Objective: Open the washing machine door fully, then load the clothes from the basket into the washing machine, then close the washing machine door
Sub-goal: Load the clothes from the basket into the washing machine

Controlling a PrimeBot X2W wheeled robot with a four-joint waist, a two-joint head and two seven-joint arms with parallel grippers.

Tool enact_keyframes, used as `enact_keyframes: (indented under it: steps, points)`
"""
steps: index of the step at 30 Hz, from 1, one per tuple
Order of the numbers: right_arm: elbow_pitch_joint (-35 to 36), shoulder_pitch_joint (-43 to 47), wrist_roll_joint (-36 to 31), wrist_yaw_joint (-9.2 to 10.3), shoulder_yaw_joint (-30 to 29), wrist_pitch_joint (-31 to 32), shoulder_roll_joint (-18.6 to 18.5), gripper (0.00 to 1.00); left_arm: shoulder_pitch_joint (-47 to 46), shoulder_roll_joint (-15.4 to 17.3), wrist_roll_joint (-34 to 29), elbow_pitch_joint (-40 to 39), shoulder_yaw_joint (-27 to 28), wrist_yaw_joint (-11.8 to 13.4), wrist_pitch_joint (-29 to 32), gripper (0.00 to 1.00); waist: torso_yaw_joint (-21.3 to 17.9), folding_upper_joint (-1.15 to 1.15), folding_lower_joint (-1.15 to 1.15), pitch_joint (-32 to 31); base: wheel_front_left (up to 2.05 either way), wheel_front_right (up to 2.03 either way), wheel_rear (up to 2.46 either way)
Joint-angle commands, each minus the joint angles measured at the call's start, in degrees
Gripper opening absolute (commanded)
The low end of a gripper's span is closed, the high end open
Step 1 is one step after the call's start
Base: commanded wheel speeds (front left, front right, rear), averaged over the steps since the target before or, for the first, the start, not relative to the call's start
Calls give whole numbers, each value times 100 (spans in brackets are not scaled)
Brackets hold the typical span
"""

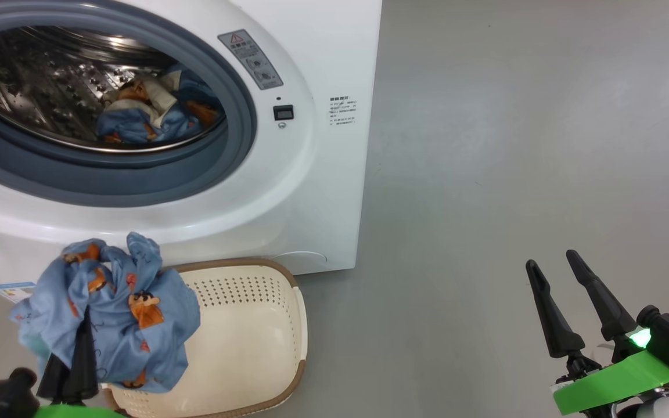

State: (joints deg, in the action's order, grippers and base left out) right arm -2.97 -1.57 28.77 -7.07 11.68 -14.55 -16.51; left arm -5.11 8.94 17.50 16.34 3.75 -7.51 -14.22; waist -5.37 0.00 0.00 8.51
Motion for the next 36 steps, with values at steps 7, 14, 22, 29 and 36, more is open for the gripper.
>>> enact_keyframes:
  steps: [7,14,22,29,36]
  points:
    - [177,90,19,-42,47,-45,-129,100,280,-88,-166,-602,377,4,-78,0,24,0,0,-11,0,0,0]
    - [193,92,16,-42,48,-45,-106,100,313,-99,-164,-694,386,3,-78,0,15,0,0,14,0,0,0]
    - [225,-16,-11,-42,37,-45,-17,100,-72,-2,-117,-632,315,3,-78,0,-7,0,0,241,0,0,0]
    - [230,-215,-37,-42,98,-45,113,100,-913,257,-20,-272,319,3,-78,0,-70,0,0,585,0,0,0]
    - [222,-489,-61,-42,174,-45,265,100,-2066,598,88,376,404,3,-78,0,-192,0,0,971,0,0,0]
